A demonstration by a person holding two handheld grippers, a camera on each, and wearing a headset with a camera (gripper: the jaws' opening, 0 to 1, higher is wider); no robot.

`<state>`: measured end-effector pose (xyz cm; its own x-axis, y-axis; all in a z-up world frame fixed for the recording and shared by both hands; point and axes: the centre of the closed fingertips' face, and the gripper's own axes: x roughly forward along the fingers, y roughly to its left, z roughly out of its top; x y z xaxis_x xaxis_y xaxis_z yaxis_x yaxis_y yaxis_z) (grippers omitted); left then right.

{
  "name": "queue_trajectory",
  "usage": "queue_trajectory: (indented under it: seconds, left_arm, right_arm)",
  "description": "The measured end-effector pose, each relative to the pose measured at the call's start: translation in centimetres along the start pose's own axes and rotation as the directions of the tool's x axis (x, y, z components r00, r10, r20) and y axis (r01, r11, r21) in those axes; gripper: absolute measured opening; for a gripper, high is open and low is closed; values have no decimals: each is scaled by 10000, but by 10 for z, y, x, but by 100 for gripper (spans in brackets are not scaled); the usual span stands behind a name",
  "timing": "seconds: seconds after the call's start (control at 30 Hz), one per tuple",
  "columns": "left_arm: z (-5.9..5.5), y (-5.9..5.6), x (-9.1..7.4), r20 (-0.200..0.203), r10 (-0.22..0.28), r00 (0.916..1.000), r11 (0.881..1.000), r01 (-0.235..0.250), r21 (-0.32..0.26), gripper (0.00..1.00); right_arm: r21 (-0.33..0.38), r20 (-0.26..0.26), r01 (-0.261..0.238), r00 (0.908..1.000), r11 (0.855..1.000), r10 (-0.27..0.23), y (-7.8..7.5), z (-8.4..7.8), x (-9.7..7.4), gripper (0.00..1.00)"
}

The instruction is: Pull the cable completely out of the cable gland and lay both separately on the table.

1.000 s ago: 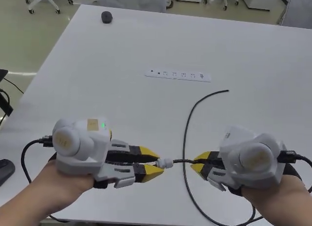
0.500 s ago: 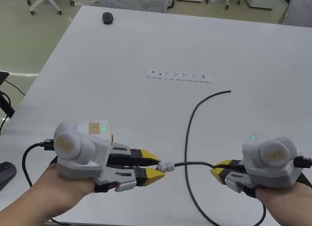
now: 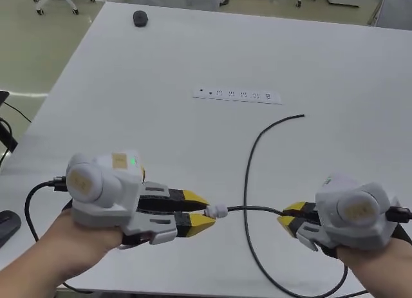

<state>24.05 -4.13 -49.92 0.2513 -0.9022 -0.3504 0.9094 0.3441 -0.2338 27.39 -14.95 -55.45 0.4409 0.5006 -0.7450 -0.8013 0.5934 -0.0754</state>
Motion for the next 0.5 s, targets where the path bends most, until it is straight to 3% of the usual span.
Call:
queue_trajectory:
  seconds: [0.03,0.13,0.2,0.3,0.43,0.5]
  left_arm:
    - [0,0,0,1,-9,10000,10000,9,0,15]
    - [1,-1,1,-15,-45,10000,10000,45,-9,15]
    - [1,-1,2,-14,-80,10000,10000,80,-3,15]
    - [2,-2,4,-22,-126,9999,9999,126,77,15]
    - [3,-3,4,-13,-149,9999,9998,149,111,15]
    - [2,-4,4,-31,-176,9998,9998,176,126,15]
  right_arm:
    - [-65,372,-150,9992,9999,153,4,9,-1,8]
    - [-477,706,-285,9970,9985,319,14,26,-7,12]
    - [-1539,851,-451,9946,9871,587,28,42,-8,12]
    - [-2319,828,-672,9926,9704,885,44,54,-6,12]
    - [-4162,652,-699,9922,9066,1065,67,68,-1,11]
    - [-4610,647,-657,9921,8850,1074,72,72,1,10]
